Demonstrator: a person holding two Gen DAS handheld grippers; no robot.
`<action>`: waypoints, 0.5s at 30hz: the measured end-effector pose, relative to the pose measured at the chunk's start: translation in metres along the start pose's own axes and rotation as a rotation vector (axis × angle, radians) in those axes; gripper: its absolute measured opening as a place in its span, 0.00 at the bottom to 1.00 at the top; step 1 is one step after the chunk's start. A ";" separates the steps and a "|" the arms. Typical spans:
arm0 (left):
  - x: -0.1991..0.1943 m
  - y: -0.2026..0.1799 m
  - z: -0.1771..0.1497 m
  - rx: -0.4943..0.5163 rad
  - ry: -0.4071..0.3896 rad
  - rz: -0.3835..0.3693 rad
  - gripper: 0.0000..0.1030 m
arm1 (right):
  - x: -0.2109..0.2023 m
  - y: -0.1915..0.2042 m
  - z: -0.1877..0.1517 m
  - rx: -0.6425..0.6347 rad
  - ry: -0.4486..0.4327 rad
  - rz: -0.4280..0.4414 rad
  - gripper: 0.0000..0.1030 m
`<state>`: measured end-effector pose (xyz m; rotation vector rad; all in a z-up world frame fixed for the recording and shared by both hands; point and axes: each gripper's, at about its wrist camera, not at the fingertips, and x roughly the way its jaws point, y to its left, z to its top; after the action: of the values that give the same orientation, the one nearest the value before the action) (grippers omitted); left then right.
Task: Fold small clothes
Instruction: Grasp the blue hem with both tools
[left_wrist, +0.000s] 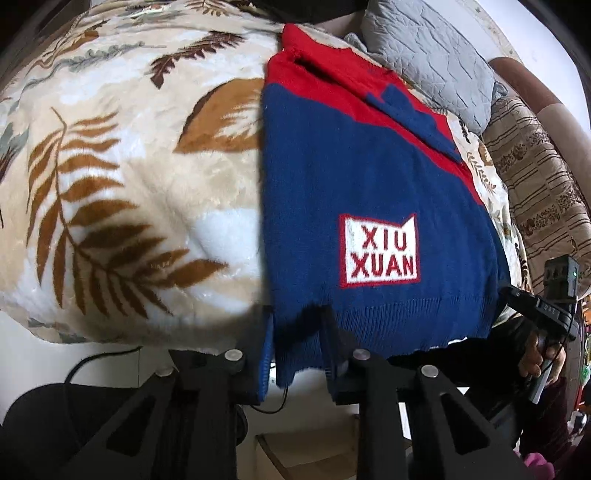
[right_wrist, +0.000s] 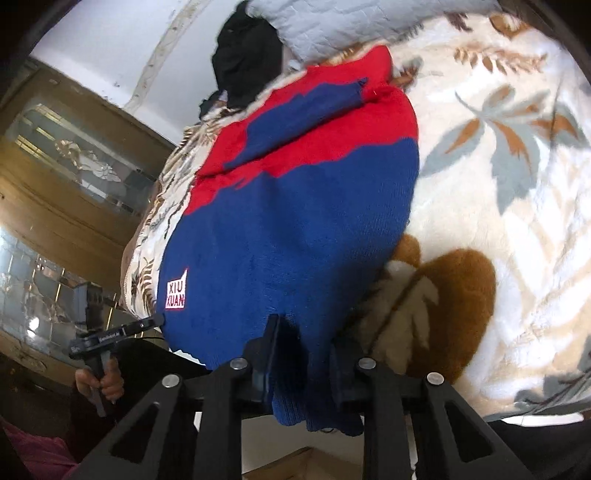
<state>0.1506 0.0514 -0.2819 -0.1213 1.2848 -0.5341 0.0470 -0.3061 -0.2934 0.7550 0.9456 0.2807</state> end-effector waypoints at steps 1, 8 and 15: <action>0.003 0.000 -0.001 -0.005 0.022 0.002 0.37 | 0.004 -0.003 0.000 0.027 0.016 -0.008 0.28; 0.008 -0.005 0.001 -0.014 0.014 -0.025 0.30 | 0.013 0.004 -0.001 0.016 0.037 0.027 0.29; -0.006 -0.007 -0.003 0.036 -0.045 -0.052 0.07 | 0.008 0.005 -0.002 -0.020 0.009 0.021 0.20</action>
<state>0.1442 0.0484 -0.2743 -0.1358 1.2304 -0.5957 0.0512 -0.2971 -0.2956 0.7465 0.9429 0.3116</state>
